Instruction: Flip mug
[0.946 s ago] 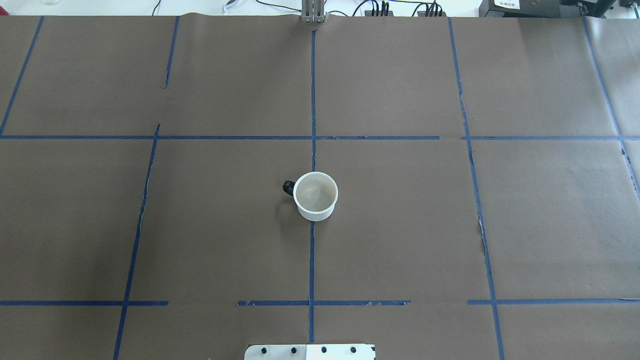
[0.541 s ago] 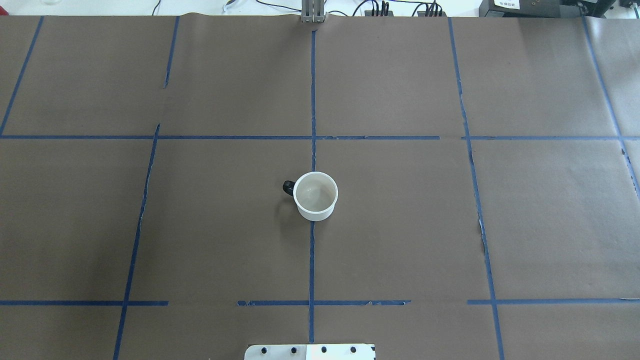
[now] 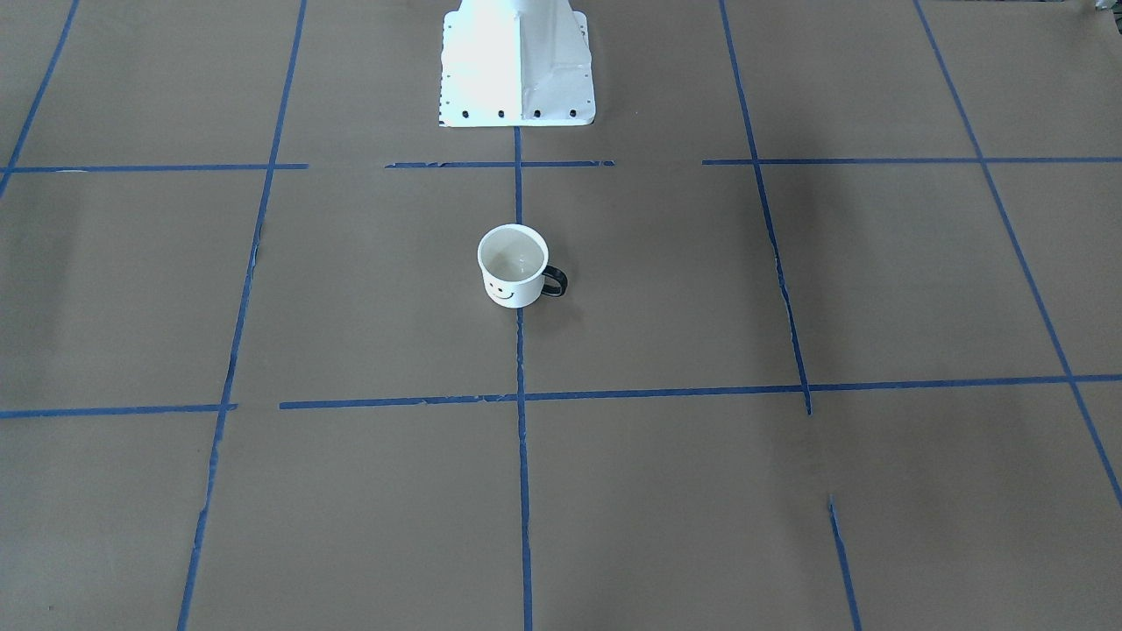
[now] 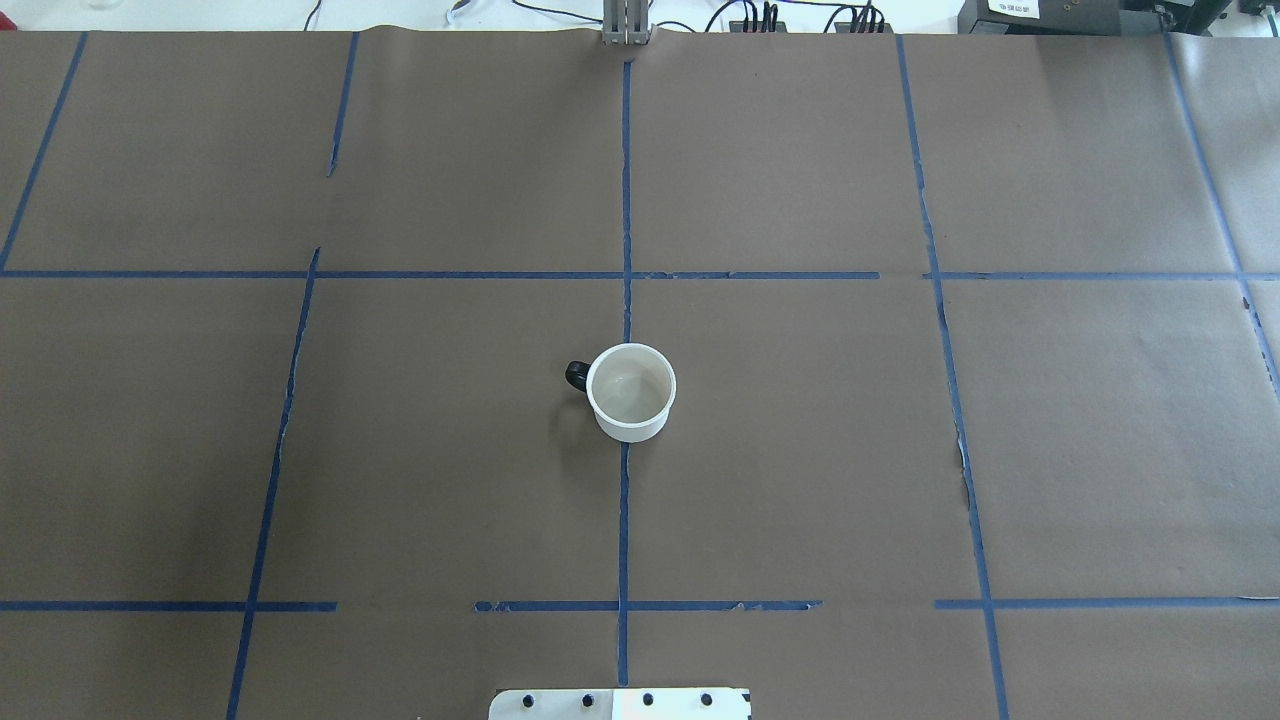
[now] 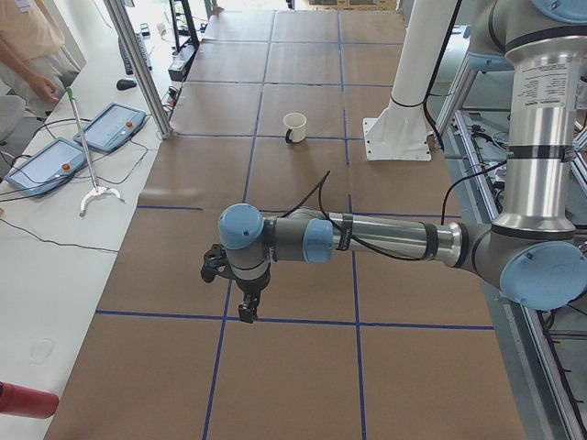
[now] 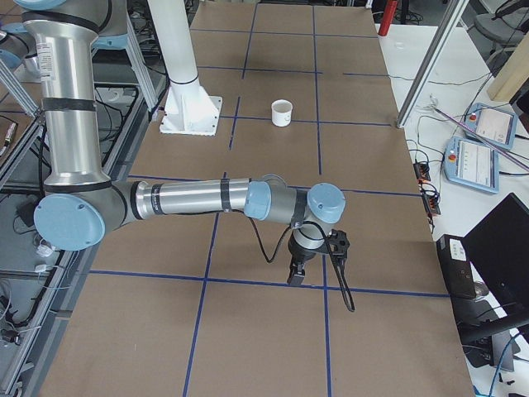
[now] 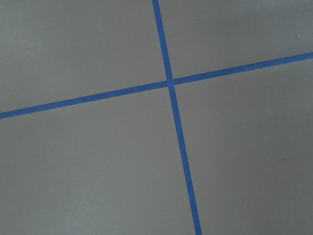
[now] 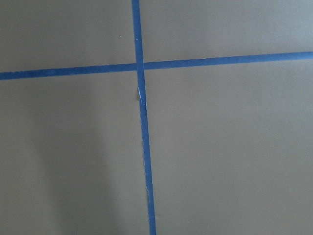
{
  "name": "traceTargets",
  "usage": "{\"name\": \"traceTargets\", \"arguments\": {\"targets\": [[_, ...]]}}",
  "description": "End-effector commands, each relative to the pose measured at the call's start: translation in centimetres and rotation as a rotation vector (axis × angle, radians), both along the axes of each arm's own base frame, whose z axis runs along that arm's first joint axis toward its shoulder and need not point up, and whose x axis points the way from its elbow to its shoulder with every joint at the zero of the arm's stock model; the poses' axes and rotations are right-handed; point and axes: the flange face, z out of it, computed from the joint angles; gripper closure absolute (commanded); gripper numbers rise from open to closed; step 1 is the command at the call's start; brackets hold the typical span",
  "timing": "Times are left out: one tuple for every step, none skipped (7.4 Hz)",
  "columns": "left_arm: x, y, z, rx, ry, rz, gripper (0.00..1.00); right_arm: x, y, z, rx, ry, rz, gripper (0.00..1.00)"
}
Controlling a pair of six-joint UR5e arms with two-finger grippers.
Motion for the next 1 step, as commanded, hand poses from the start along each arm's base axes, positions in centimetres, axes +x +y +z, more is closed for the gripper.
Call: {"name": "traceTargets", "arguments": {"targets": [[-0.05, -0.05, -0.09, 0.002, 0.000, -0.001, 0.00, 0.00, 0.00, 0.00, 0.000, 0.000, 0.000, 0.00]]}}
